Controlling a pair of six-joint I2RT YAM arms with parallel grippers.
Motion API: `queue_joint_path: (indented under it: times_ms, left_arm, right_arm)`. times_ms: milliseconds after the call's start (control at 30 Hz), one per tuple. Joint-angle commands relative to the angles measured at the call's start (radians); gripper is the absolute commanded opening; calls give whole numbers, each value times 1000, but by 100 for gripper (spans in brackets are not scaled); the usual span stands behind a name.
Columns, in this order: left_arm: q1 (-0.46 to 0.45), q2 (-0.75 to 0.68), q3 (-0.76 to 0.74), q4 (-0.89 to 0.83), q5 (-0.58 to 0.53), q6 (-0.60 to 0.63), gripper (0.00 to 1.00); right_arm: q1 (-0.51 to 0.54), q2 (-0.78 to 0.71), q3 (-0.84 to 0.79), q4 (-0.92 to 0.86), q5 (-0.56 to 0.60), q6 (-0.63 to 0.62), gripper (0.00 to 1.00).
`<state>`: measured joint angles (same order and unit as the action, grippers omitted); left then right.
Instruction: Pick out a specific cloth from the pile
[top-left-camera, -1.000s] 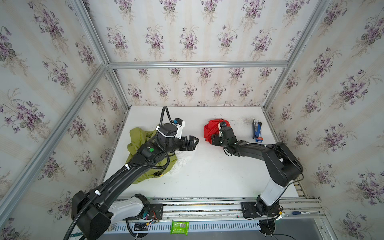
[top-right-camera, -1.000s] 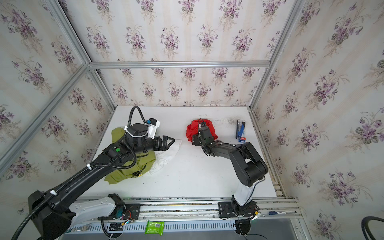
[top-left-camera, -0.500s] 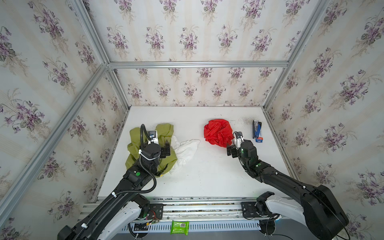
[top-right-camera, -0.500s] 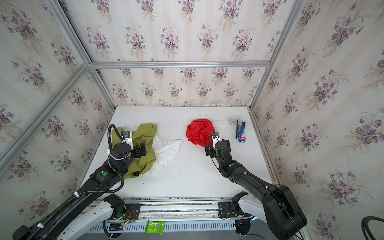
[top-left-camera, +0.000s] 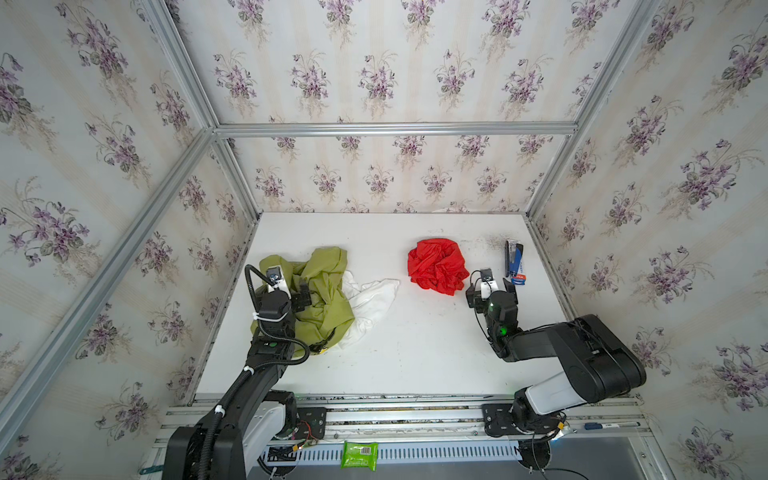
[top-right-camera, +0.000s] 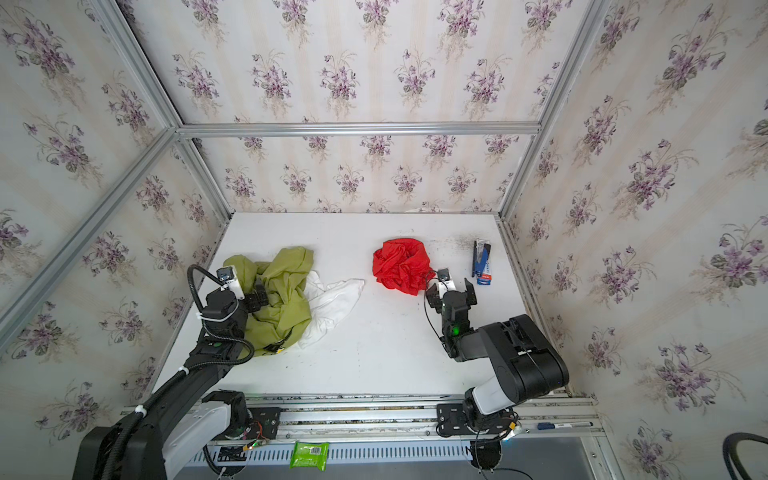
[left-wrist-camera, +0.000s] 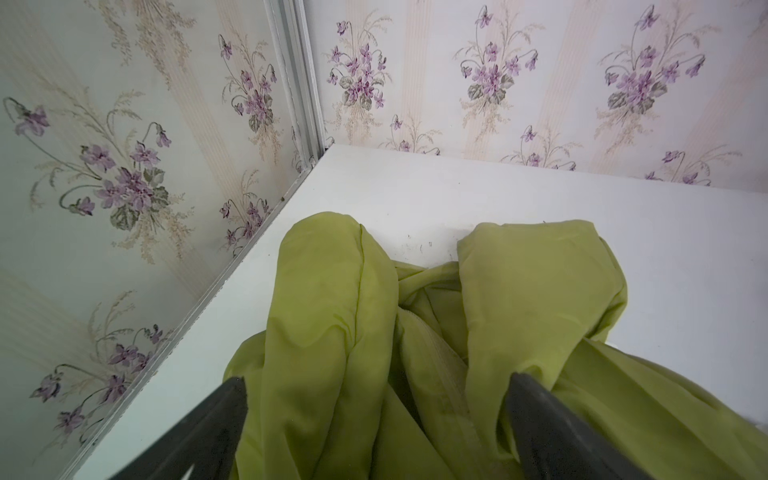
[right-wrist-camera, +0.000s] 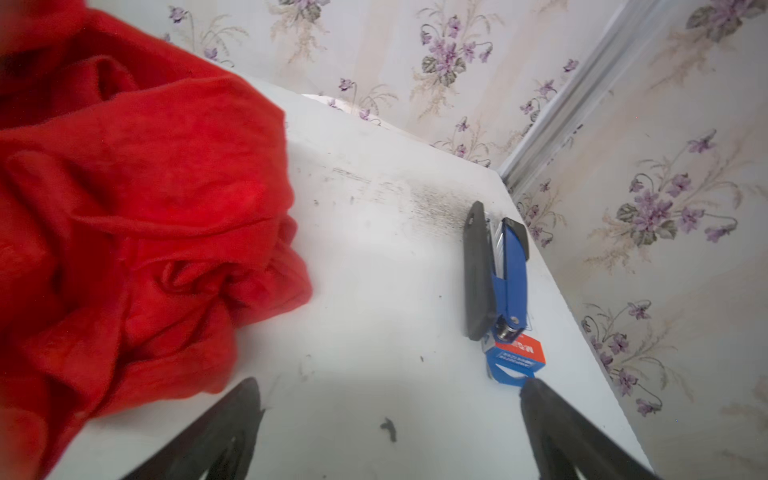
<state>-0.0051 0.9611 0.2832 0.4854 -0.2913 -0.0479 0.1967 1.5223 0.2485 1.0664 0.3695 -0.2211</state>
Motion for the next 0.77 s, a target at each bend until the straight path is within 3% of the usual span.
queue_joint_path:
  times_ms: [0,33,100,200,467,733]
  left_arm:
    - [35,43,-28,273,119,-21,99]
    - [51,61,-29,294,148,-49,99]
    - [64,87,-5,272,222,-34,99]
    - [65,129,-45,338,256,-19,99]
    - [63,237,-97,520,224,-34,99]
    - [38,259,-105,548,172,-29,99]
  right_arm:
    - [-59,59,8,143,-161,88,100]
    - [-59,67,14,154,-164,76,100]
    - [-60,12,53,-10,-156,100,100]
    - [-59,41,81,-12,-57,125,100]
    - [-65,43,103,-54,-80,131,100]
    - [-73,38,97,-51,-109,129,100]
